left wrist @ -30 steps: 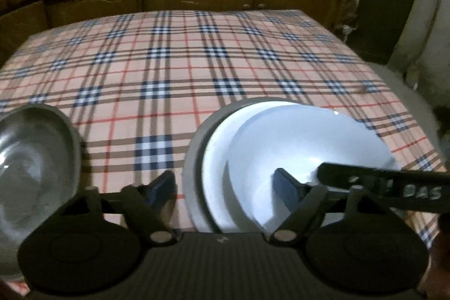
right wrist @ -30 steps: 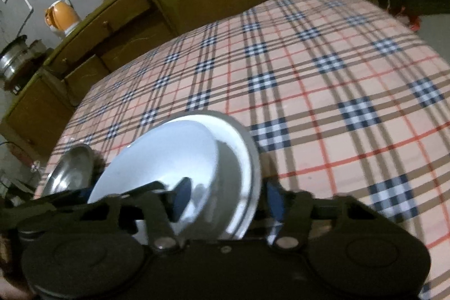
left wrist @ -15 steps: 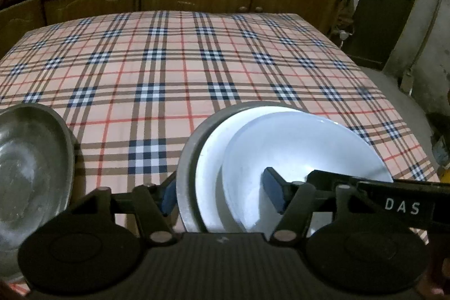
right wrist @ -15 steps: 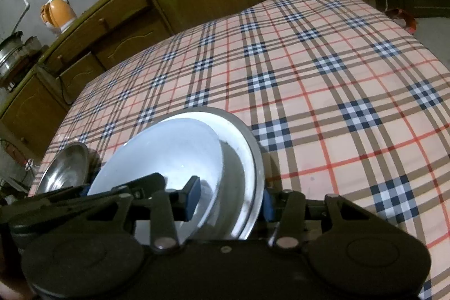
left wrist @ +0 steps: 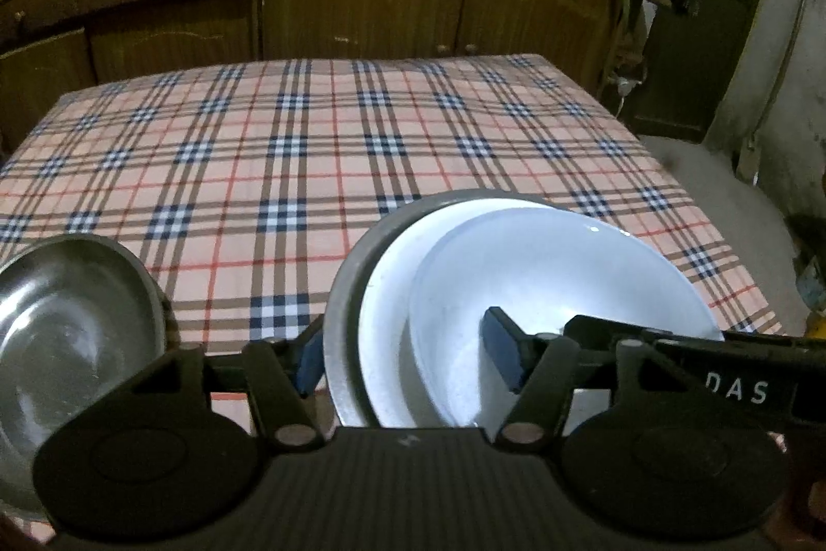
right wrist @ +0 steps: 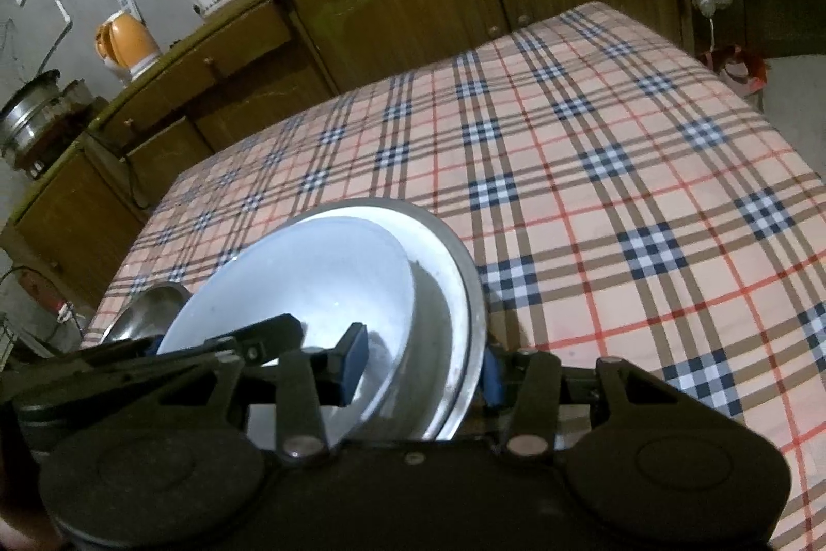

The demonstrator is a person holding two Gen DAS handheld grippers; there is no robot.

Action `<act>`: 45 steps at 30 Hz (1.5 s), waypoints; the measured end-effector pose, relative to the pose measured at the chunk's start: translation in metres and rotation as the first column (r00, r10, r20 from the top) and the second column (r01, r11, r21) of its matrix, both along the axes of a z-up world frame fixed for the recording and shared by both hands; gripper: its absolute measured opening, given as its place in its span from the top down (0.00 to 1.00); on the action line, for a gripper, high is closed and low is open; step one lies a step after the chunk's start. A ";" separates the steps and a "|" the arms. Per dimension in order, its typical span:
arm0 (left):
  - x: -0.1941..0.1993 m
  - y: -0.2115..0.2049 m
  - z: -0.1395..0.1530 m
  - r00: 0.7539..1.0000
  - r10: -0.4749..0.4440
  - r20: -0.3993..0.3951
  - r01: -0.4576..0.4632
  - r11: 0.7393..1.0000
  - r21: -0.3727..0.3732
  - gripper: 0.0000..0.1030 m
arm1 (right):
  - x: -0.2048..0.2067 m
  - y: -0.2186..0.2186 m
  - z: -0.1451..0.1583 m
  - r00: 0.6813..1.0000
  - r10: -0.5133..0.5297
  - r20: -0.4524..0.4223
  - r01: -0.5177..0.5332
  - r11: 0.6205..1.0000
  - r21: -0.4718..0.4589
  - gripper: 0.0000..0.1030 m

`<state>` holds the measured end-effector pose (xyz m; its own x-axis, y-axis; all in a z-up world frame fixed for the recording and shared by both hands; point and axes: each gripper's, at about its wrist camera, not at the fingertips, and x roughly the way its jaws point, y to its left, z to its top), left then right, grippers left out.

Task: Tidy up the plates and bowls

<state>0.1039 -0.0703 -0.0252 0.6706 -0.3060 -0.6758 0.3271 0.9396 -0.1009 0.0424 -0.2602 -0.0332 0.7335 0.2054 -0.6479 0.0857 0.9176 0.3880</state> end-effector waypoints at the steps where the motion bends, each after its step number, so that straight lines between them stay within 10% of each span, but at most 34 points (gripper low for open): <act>1: -0.001 0.000 0.002 1.000 0.001 0.004 -0.001 1.000 0.000 0.38 | -0.002 0.000 0.002 1.000 0.001 0.005 -0.001 1.000 -0.001 0.47; 45: -0.048 0.072 0.049 0.988 0.123 0.095 -0.122 0.992 -0.019 0.38 | -0.029 0.081 0.059 0.986 0.138 0.098 -0.135 0.990 -0.038 0.47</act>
<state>0.0559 0.0018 0.0235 0.7651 -0.2256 -0.6031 0.2182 0.9720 -0.0867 0.0139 -0.1793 0.0255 0.7614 0.2890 -0.5803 -0.0793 0.9299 0.3590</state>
